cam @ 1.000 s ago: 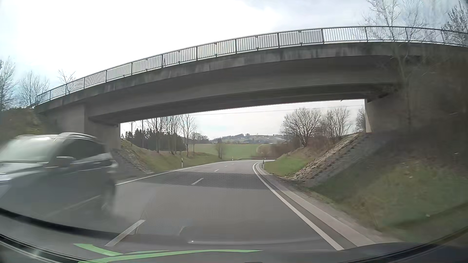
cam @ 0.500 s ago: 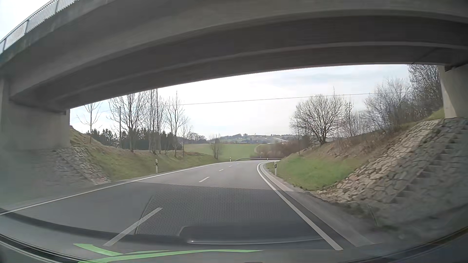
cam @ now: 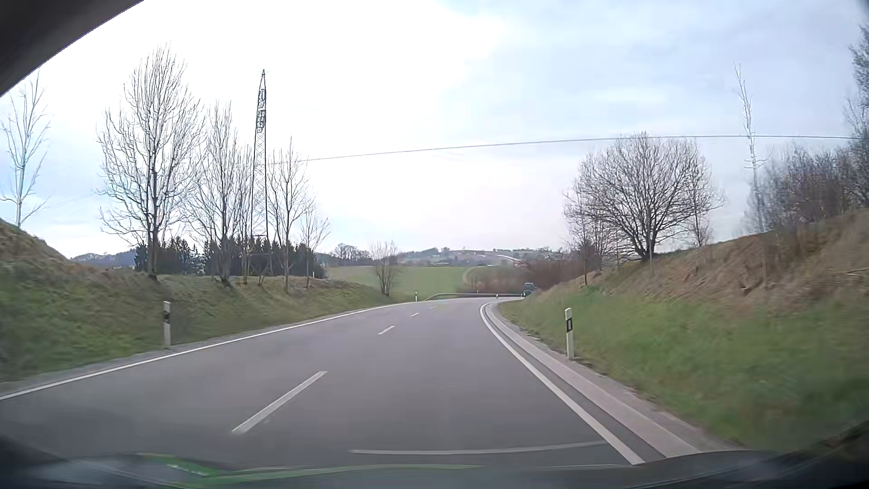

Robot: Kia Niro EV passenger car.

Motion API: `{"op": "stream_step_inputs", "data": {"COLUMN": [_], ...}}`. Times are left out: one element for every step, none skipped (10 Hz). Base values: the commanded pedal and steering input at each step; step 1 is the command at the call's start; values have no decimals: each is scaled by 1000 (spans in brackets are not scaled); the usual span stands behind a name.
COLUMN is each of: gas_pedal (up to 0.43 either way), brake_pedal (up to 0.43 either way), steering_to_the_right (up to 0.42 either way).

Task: Follow the waypoints while adhering to traffic rules and regulations

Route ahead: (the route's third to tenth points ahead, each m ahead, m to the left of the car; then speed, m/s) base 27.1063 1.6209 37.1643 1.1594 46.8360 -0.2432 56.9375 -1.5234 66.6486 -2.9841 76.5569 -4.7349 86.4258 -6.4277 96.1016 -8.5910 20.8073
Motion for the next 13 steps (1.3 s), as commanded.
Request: {"op": "stream_step_inputs", "data": {"gas_pedal": [8, 8, 20, 28, 39, 39, 39, 47, 47, 47, 47, 47, 47], "brake_pedal": [0, 0, 0, 0, 0, 0, 0, 0, 0, 0, 0, 0, 0], "steering_to_the_right": [14, 14, 14, 15, 16, 16, 16, 16, 16, 16, 16, 16, 16]}}
